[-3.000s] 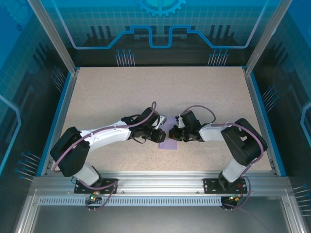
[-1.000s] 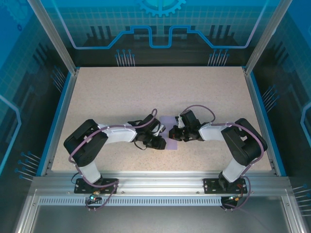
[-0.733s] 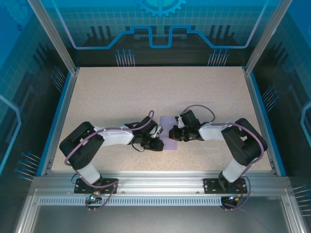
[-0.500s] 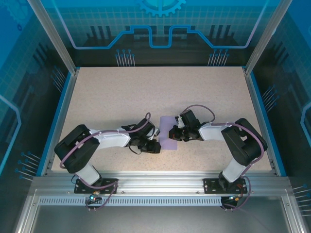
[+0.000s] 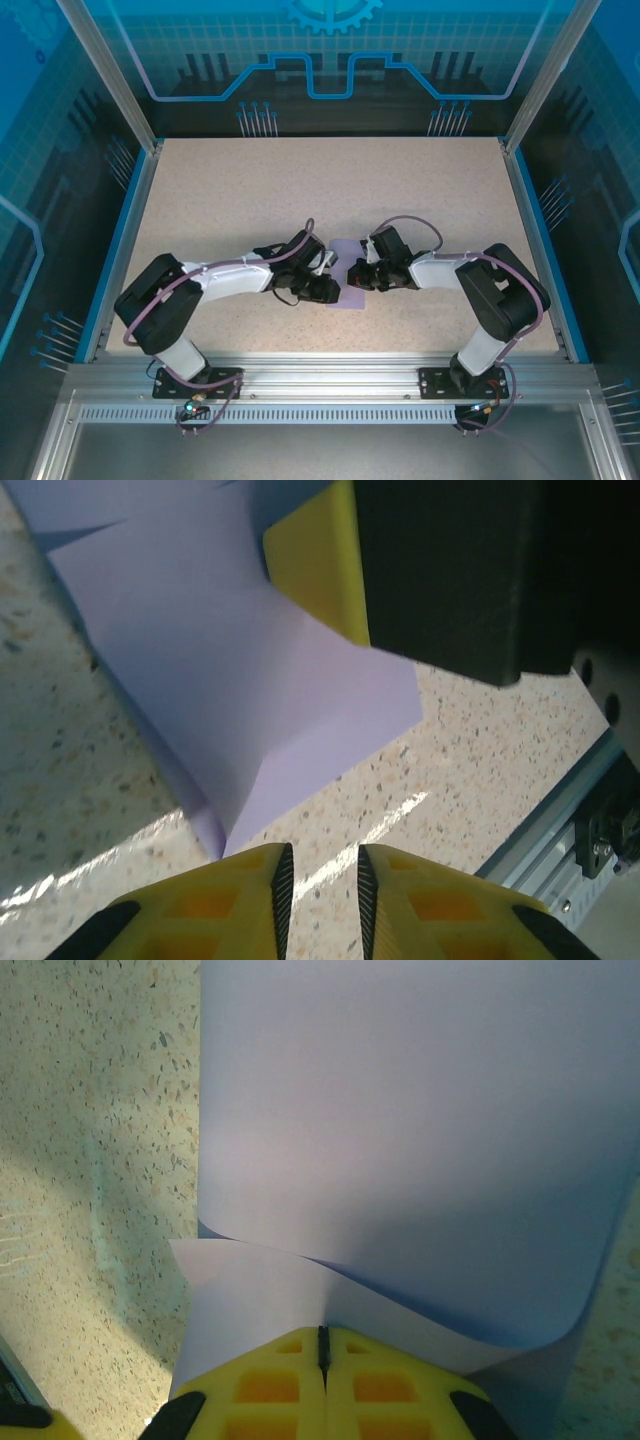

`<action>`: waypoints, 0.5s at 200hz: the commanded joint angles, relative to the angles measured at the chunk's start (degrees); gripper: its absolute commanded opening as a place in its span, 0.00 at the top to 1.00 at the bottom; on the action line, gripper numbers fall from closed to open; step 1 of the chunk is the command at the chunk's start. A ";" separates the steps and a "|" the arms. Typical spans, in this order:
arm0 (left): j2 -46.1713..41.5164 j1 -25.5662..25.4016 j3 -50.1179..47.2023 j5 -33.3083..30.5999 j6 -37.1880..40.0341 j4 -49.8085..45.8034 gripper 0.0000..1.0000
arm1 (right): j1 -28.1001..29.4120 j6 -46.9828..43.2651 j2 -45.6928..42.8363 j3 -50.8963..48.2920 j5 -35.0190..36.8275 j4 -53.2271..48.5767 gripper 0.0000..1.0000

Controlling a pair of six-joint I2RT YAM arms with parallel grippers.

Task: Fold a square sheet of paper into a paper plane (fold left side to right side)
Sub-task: Fold the triangle a second time at the center of the table.

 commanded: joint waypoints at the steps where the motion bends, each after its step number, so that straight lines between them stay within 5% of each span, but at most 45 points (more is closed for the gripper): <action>1: 3.16 0.45 2.05 1.60 2.26 0.02 0.74 | -0.64 -1.12 1.40 -0.55 2.70 -6.91 0.96; 100: 4.85 0.45 -0.17 -2.75 1.18 -0.66 0.79 | -0.57 -4.41 -4.41 -0.46 2.85 -5.91 0.97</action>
